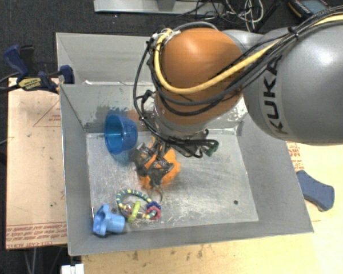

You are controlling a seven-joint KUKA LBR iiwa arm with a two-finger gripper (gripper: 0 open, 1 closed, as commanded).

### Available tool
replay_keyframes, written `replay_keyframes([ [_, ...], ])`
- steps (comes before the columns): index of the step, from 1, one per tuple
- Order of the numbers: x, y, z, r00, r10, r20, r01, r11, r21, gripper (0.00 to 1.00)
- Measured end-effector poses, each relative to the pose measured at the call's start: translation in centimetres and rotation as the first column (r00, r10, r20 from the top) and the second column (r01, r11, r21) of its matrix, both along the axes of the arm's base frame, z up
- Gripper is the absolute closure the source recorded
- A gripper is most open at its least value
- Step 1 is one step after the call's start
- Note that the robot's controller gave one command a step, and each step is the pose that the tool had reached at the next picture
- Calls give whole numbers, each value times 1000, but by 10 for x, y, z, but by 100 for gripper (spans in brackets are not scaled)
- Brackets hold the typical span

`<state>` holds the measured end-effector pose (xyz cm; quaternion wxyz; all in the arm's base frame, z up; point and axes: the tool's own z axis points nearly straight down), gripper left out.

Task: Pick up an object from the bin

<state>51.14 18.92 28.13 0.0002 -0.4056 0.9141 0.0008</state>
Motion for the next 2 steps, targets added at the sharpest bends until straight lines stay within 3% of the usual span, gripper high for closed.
replay_keyframes([
  [1, -1, 9, 51, 999, 48, 3, -48, 999, 1, 100],
  [2, -1, 9, 51, 999, 47, 3, -47, 999, 1, 100],
])
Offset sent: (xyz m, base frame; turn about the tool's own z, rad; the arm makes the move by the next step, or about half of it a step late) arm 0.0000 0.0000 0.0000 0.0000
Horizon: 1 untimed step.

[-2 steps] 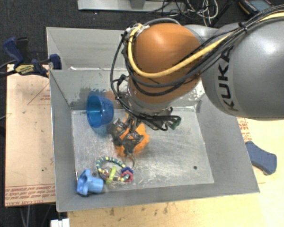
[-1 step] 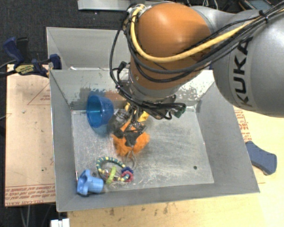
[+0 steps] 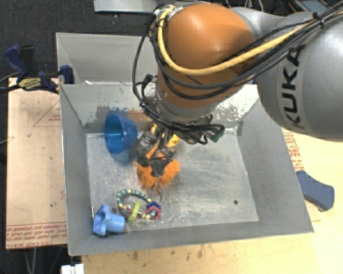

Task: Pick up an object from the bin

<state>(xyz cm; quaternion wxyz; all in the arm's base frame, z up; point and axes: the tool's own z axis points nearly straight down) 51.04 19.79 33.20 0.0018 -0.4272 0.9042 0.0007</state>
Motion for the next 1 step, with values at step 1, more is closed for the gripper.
replay_keyframes([
  [1, 1, 5, -33, 999, -37, 8, 37, 999, 2, 100],
])
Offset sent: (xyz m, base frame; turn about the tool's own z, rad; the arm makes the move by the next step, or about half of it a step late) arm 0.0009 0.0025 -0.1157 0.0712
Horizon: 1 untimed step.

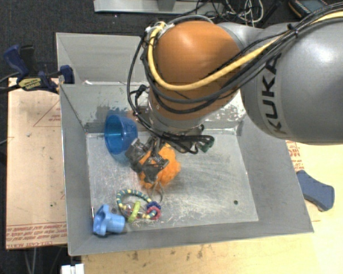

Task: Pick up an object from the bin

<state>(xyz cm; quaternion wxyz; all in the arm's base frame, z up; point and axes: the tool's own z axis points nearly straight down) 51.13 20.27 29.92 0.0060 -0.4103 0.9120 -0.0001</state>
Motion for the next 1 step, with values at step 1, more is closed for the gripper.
replay_keyframes([
  [1, 0, -2, -83, 999, -36, -11, 36, 999, -3, 100],
])
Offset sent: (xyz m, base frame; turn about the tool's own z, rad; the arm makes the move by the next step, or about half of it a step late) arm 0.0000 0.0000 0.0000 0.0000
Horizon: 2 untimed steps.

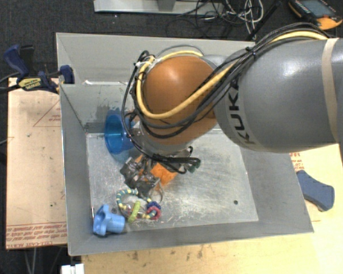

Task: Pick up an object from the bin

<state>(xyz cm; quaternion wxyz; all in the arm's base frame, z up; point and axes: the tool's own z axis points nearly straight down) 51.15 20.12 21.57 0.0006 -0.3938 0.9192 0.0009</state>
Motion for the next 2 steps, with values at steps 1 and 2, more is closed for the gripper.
replay_keyframes([
  [1, 0, 0, 0, 1000, 0, 0, 0, 1000, 0, 100],
  [2, -30, 11, -144, 1000, 17, 6, -17, 1000, 1, 100],
])
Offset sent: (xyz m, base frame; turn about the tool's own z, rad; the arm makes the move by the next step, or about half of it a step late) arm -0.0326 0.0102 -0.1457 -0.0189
